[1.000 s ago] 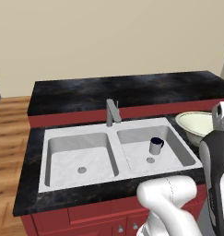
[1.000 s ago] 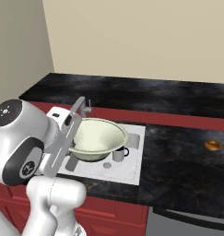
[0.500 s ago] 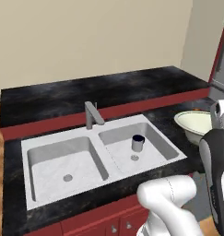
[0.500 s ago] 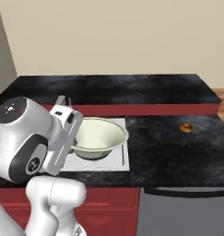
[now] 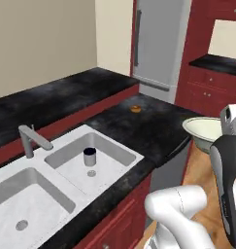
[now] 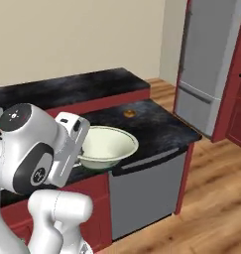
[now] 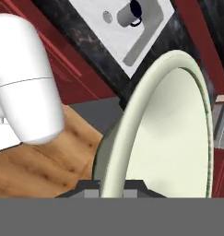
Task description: Pick the mug and place it in the sink. Pick the bowl and place it in the open cabinet and then close the cabinet.
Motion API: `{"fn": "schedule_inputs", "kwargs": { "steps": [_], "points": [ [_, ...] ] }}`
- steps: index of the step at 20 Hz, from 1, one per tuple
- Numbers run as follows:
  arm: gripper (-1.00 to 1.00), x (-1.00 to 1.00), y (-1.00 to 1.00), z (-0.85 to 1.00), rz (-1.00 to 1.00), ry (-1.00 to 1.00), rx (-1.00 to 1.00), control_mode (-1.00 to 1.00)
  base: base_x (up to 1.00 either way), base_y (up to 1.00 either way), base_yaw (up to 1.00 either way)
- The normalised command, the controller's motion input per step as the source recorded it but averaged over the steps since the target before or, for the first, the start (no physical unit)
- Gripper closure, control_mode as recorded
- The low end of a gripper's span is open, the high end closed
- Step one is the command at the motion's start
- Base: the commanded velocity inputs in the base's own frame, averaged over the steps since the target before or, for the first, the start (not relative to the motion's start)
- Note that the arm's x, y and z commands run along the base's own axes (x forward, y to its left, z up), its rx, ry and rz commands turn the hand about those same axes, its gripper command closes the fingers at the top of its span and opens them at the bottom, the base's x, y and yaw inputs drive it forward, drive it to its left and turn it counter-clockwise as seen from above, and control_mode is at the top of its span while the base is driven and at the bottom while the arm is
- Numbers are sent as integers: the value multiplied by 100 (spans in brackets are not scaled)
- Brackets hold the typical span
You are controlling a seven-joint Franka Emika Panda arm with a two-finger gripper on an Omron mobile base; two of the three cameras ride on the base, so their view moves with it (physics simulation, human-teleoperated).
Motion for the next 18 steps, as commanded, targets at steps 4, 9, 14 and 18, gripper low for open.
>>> {"fn": "schedule_inputs", "kwargs": {
  "steps": [4,9,14,18],
  "points": [
    [100,0,0,0,0,0,0,100,-7,-28,-73],
    [100,0,0,0,0,0,0,100,0,-16,-79],
    [100,0,0,0,0,0,0,100,0,-10,-76],
    [100,0,0,0,0,0,0,100,-5,-9,-79]
  ]
}}
